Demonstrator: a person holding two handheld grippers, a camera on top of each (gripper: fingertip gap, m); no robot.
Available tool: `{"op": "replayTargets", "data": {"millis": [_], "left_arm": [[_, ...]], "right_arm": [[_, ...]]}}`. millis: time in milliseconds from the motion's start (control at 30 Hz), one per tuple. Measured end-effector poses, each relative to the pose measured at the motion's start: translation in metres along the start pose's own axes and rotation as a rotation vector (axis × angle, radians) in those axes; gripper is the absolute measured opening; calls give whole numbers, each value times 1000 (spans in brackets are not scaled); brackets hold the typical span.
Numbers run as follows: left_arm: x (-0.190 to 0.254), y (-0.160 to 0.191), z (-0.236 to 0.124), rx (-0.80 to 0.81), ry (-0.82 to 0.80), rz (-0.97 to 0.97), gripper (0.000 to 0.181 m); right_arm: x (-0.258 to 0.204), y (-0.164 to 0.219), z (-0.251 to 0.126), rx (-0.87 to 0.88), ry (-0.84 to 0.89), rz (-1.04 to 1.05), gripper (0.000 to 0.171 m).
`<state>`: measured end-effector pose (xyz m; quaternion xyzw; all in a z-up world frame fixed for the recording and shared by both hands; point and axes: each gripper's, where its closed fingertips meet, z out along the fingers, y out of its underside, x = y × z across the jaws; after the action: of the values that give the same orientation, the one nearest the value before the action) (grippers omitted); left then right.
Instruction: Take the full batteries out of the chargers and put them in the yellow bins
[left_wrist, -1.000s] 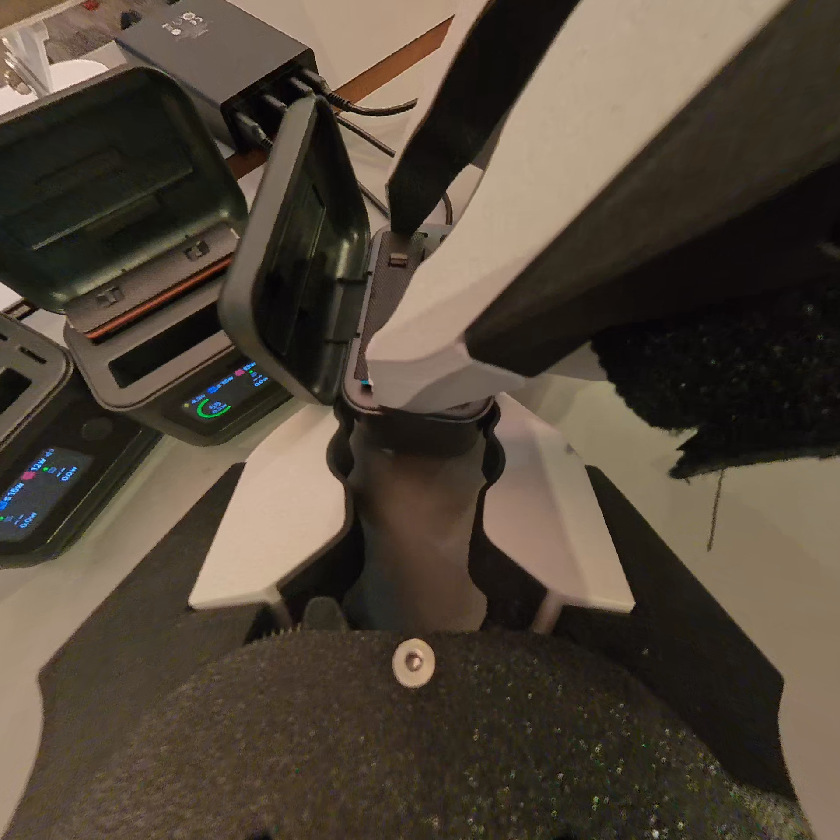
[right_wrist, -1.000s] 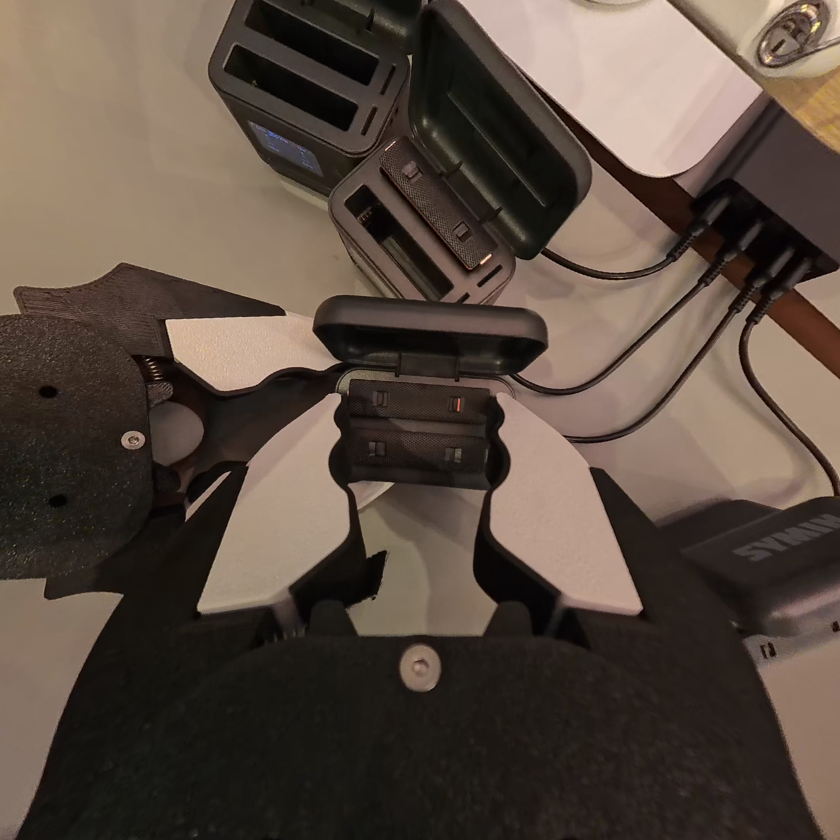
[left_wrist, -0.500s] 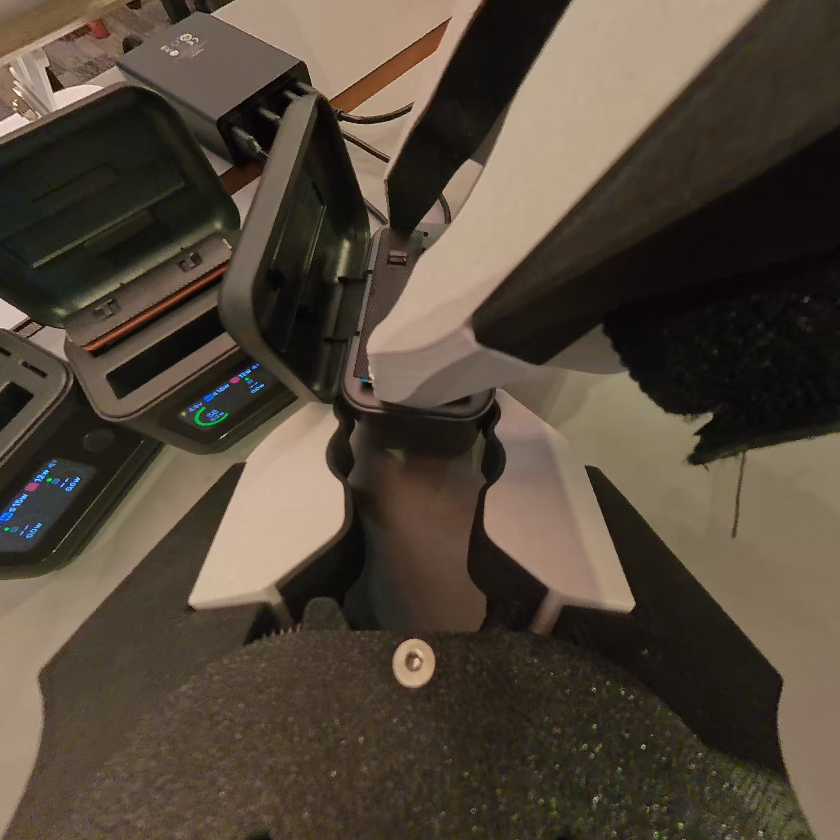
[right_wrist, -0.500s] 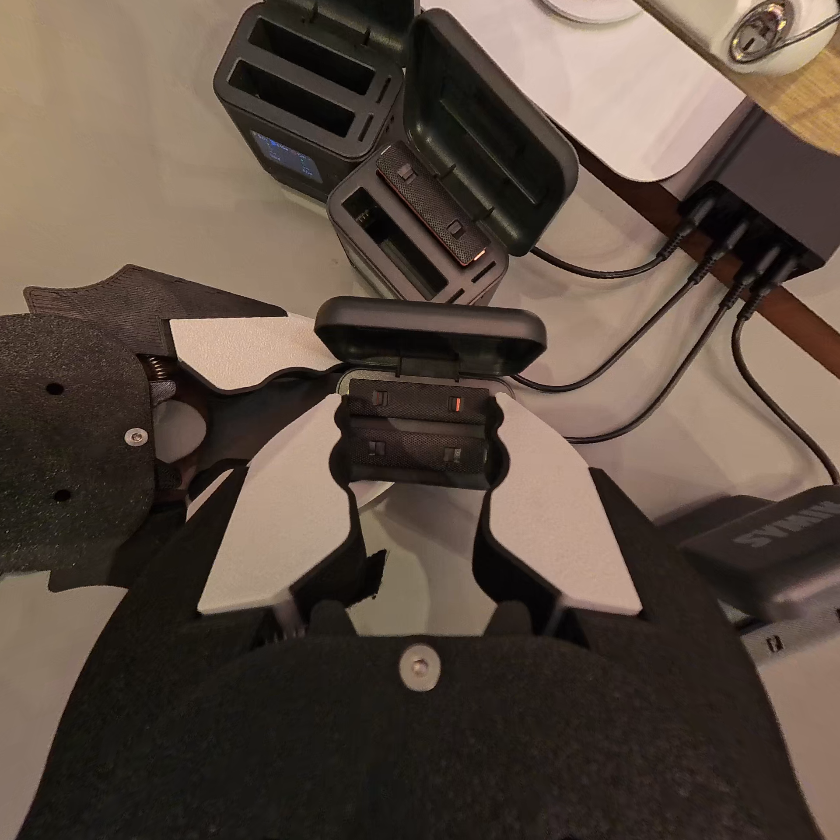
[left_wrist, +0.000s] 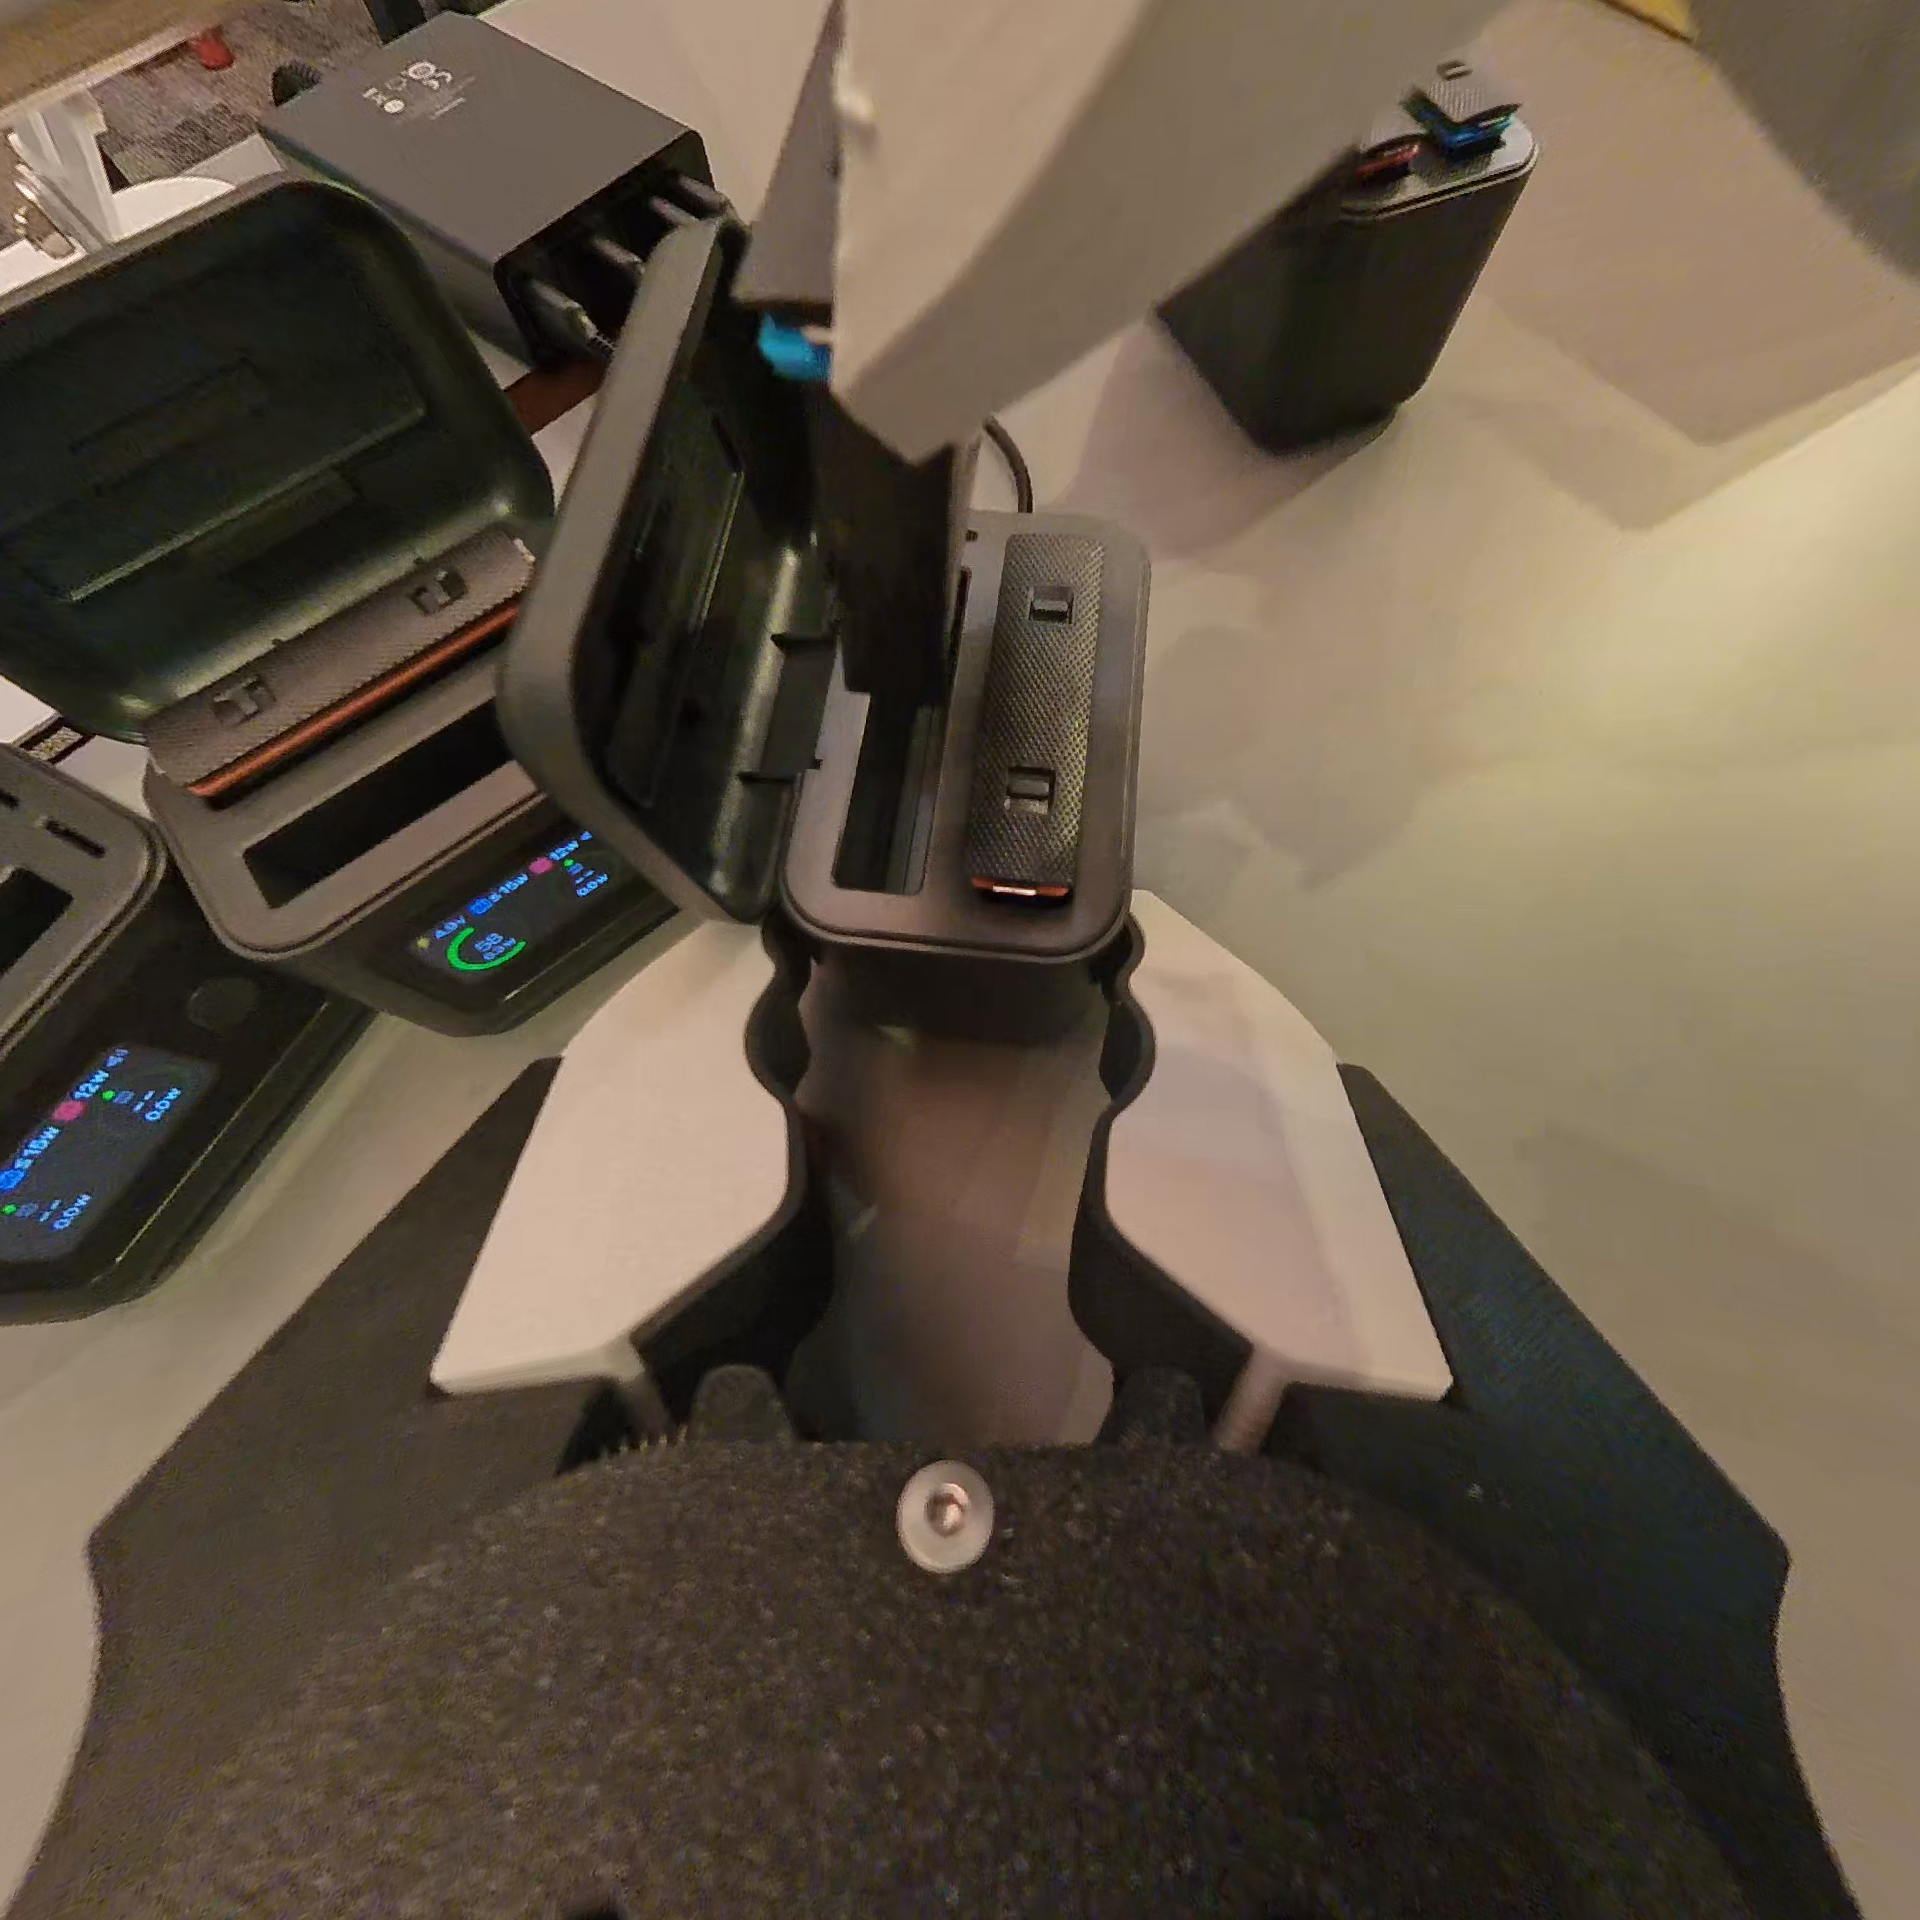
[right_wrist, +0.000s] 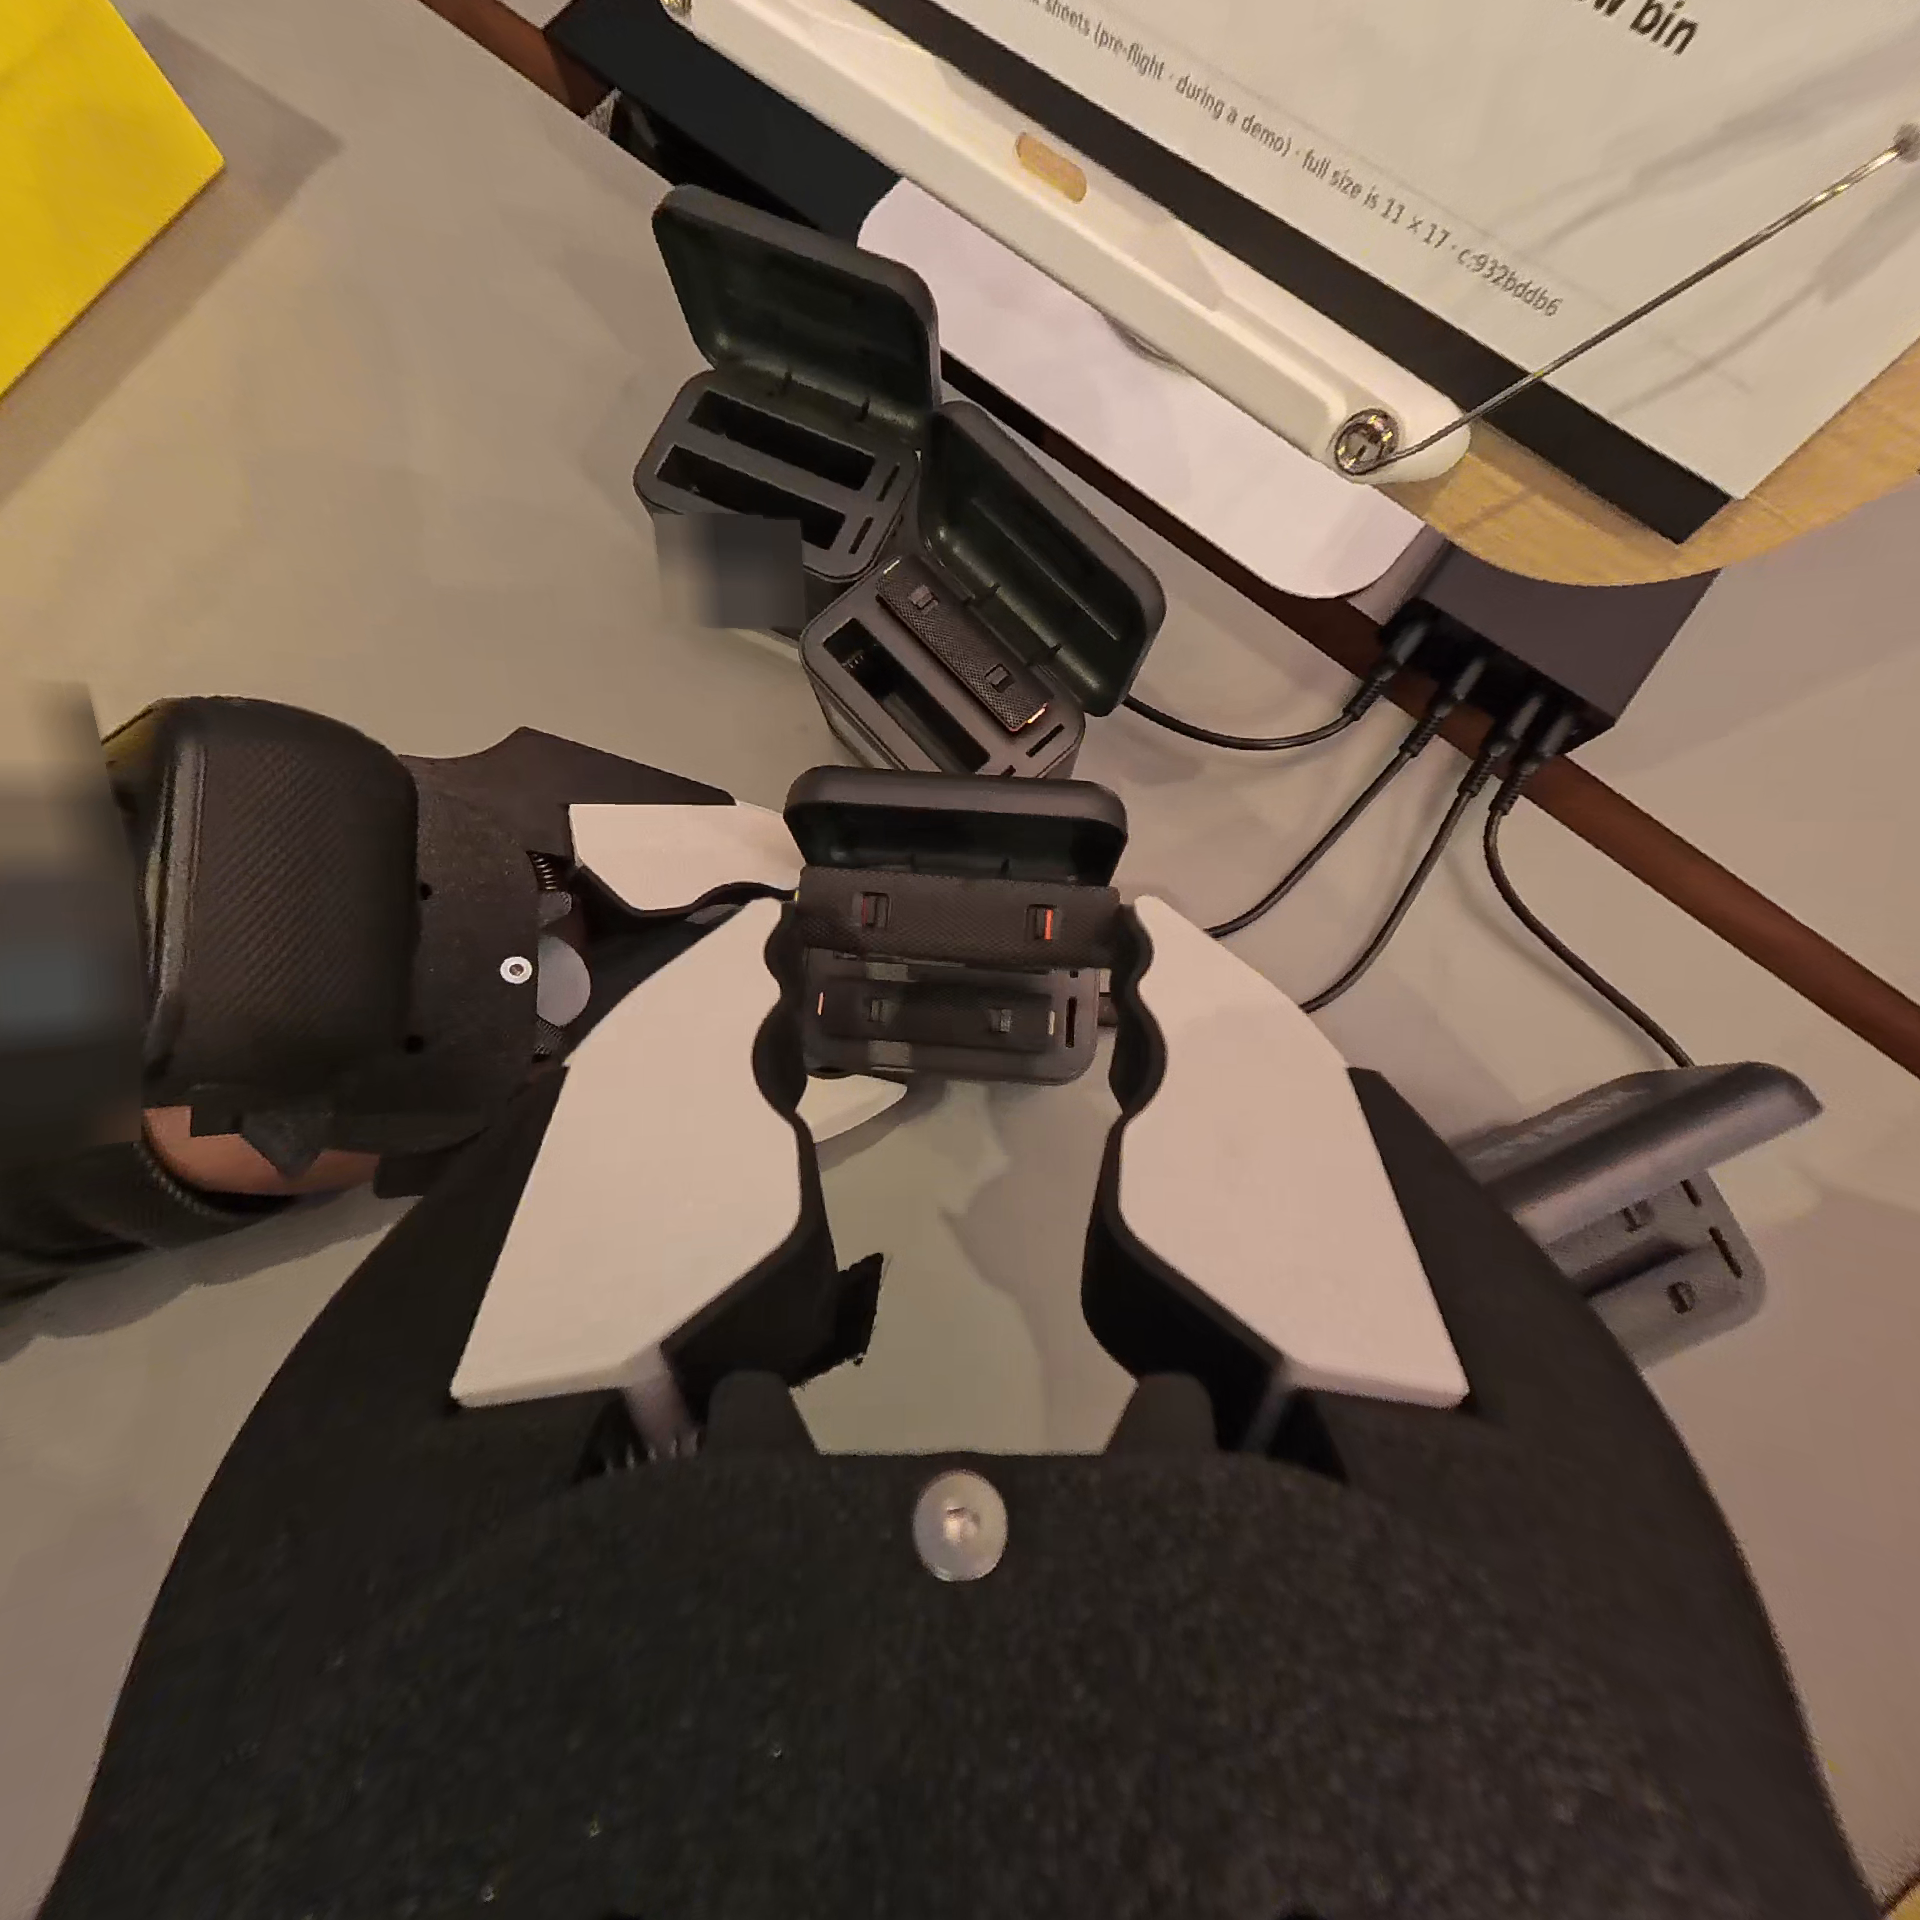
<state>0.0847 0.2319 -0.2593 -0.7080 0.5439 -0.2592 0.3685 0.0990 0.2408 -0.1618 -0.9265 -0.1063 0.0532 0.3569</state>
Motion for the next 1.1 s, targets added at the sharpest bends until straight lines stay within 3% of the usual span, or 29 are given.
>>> {"op": "replayTargets", "data": {"millis": [633, 900, 1100], "left_arm": [[1, 0, 0, -5, 15, 21, 56], [-2, -2, 0, -15, 49, 126, 56], [-3, 0, -1, -11, 67, 141, 56]], "right_arm": [[-2, -5, -15, 72, -52, -26, 57], [3, 3, -68, 224, -172, -292, 58], [34, 31, -123, 298, -178, -336, 58]]}}
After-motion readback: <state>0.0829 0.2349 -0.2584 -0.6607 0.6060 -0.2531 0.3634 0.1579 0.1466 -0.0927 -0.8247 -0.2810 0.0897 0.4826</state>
